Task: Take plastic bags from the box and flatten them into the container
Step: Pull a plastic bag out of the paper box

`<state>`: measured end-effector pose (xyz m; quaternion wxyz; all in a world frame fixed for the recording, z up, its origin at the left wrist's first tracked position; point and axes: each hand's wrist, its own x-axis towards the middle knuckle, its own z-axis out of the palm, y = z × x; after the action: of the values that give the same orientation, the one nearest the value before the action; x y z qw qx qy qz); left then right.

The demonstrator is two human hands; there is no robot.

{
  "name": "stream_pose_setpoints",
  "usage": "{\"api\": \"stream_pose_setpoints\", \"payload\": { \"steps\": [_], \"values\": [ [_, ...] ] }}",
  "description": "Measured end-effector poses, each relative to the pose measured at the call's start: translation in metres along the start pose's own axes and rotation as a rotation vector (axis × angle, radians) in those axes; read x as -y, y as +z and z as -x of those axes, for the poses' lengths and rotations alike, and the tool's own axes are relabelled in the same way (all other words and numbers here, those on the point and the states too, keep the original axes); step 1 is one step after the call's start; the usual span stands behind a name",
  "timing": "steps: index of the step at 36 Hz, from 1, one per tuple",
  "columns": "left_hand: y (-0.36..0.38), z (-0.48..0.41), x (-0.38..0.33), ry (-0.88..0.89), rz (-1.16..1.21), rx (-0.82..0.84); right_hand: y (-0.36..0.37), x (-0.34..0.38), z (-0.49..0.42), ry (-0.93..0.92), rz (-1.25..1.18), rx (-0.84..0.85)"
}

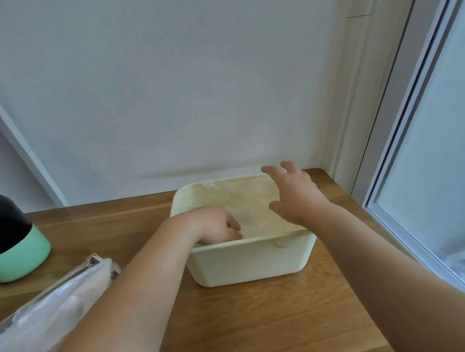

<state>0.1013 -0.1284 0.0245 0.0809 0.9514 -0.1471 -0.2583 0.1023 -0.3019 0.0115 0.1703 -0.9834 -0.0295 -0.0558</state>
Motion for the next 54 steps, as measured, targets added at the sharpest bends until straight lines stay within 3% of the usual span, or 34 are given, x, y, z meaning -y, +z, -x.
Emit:
{"api": "stream_pose_setpoints", "payload": {
  "steps": [2,4,8,10,12,15,20,23,27,35,39,46,54],
  "values": [
    [0.001,-0.006,0.000,-0.001,-0.018,0.017,-0.002,0.004,-0.001,-0.102,0.145,-0.041],
    [0.003,-0.013,0.002,-0.002,-0.033,0.030,-0.003,0.008,-0.006,-0.171,0.217,0.033],
    [0.008,-0.022,0.004,-0.027,-0.057,0.036,0.007,0.007,-0.012,-0.023,0.225,0.465],
    [0.010,-0.024,0.003,-0.048,-0.061,0.057,0.015,0.002,-0.013,0.012,0.264,0.555],
    [0.009,-0.025,0.003,-0.059,-0.046,0.056,0.019,-0.001,-0.015,0.014,0.254,0.503],
    [0.009,-0.024,0.006,-0.056,0.042,-0.025,0.010,0.000,-0.015,-0.019,0.194,0.288],
    [0.002,-0.008,0.012,-0.005,0.273,-0.373,-0.013,0.005,-0.003,-0.016,-0.006,-0.035],
    [-0.001,0.008,0.015,0.045,0.344,-0.579,-0.023,0.013,0.010,-0.057,-0.104,-0.146],
    [-0.002,0.041,0.027,0.062,0.436,-0.735,-0.027,0.039,0.032,-0.135,-0.270,-0.222],
    [0.026,0.122,0.086,-0.066,0.476,-0.895,0.013,0.114,0.064,-0.248,-0.615,-0.103],
    [0.042,0.152,0.109,-0.224,0.345,-0.911,0.041,0.148,0.071,-0.294,-0.662,0.006],
    [0.062,0.163,0.132,-0.414,0.136,-0.616,0.075,0.183,0.071,-0.306,-0.721,0.170],
    [0.061,0.156,0.142,-0.410,0.195,-0.648,0.092,0.190,0.069,-0.309,-0.663,0.248]
  ]
}}
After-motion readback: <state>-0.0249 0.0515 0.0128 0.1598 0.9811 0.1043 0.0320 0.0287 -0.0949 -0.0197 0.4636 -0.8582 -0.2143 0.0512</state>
